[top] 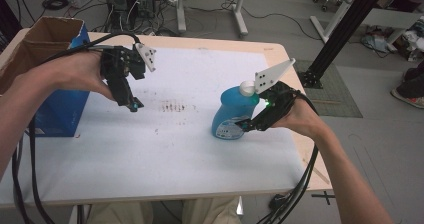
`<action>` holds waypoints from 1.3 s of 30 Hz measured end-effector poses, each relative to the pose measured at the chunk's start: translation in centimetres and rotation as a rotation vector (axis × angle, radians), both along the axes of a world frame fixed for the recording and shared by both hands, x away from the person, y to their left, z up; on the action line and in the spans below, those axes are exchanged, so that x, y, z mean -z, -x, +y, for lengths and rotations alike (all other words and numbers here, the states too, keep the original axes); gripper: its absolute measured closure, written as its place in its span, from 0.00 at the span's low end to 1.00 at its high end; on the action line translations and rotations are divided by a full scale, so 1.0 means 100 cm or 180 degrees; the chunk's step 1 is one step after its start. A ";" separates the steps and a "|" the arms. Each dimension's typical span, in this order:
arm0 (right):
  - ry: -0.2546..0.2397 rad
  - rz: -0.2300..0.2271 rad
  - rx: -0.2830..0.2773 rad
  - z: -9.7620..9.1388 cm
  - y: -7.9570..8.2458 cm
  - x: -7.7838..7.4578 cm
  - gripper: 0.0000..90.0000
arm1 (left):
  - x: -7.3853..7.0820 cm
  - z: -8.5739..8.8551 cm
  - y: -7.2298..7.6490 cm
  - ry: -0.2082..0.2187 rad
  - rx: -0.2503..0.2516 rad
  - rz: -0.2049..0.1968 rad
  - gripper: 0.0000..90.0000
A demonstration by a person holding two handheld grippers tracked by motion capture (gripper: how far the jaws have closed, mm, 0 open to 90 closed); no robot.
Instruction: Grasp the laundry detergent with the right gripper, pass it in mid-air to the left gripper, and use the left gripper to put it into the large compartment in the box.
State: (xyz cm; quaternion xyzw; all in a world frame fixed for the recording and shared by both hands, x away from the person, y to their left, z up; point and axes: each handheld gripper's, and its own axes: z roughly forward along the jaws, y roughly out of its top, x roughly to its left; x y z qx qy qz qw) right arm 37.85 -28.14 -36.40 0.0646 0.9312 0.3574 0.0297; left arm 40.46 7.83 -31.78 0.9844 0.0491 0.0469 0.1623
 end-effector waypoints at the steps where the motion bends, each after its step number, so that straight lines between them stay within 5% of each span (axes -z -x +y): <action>1: -0.0016 -0.0006 -0.0003 0.000 0.000 0.000 0.29 | 0.000 0.000 0.000 -0.0006 0.0006 -0.0005 0.15; 39: -0.0127 0.0109 -0.0100 0.001 -0.007 0.004 0.50 | 0.000 0.003 0.000 0.0055 -0.0022 0.0009 0.15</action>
